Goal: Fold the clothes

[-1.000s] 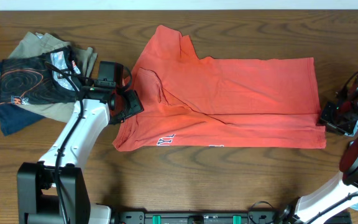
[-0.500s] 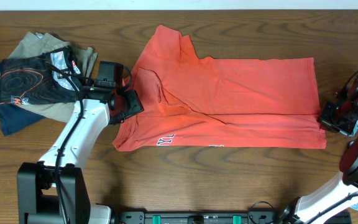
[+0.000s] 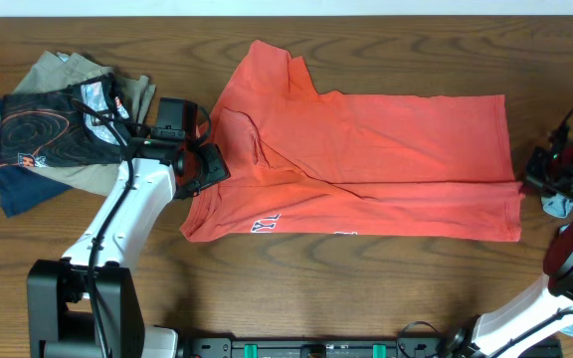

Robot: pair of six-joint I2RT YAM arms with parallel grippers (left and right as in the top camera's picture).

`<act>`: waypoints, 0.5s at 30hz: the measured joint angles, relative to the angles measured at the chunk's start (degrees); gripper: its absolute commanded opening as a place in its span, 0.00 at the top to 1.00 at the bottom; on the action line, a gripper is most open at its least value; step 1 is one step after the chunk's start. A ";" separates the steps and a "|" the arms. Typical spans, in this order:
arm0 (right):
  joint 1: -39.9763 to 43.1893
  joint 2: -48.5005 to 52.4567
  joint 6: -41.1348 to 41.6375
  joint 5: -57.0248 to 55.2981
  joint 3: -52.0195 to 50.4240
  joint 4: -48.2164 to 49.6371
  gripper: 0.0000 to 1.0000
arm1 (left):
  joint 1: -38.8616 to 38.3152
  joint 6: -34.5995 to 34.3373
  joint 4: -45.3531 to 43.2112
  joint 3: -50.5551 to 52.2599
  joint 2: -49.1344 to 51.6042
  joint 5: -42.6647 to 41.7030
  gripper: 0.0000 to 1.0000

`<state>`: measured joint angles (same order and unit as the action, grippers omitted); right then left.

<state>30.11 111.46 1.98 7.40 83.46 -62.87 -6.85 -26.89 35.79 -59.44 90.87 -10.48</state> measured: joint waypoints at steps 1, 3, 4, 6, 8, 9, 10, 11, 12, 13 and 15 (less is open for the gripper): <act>0.00 0.00 -0.11 1.46 0.26 1.11 0.94 | 0.00 0.00 0.00 0.00 0.00 0.00 0.40; 0.00 0.00 -0.02 4.72 0.28 4.83 0.82 | 0.00 0.00 0.00 0.00 0.00 0.00 0.40; 0.00 0.00 0.44 5.79 0.28 6.47 0.82 | 0.00 0.00 0.00 0.00 0.00 0.00 0.41; 0.00 0.00 1.29 7.58 0.35 9.62 0.82 | 0.00 0.00 0.00 0.00 0.00 0.00 0.41; 0.00 0.00 2.80 8.68 0.37 11.41 0.77 | 0.00 0.00 0.00 0.00 0.00 0.00 0.40; 0.00 0.00 3.74 9.11 0.37 12.04 0.77 | 0.00 0.00 0.02 0.00 0.00 0.00 0.41; 0.00 0.00 4.17 9.42 0.37 12.37 0.77 | 0.00 0.00 0.00 0.00 0.00 0.00 0.40; 0.00 0.00 4.61 9.70 0.37 12.17 0.77 | 0.00 0.00 0.00 0.00 0.00 0.02 0.41; 0.00 0.00 4.96 9.79 0.37 11.58 0.77 | 0.00 0.00 0.02 0.00 0.00 0.00 0.40; 0.00 0.00 5.18 9.84 0.39 10.29 0.78 | 0.00 0.00 0.00 0.00 0.00 0.00 0.41; 0.00 0.00 5.16 9.84 0.39 7.15 0.78 | 0.00 0.00 0.02 0.00 0.00 0.00 0.40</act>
<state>30.11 111.46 7.14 17.23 83.85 -55.72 -6.85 -26.89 35.81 -59.44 90.87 -10.48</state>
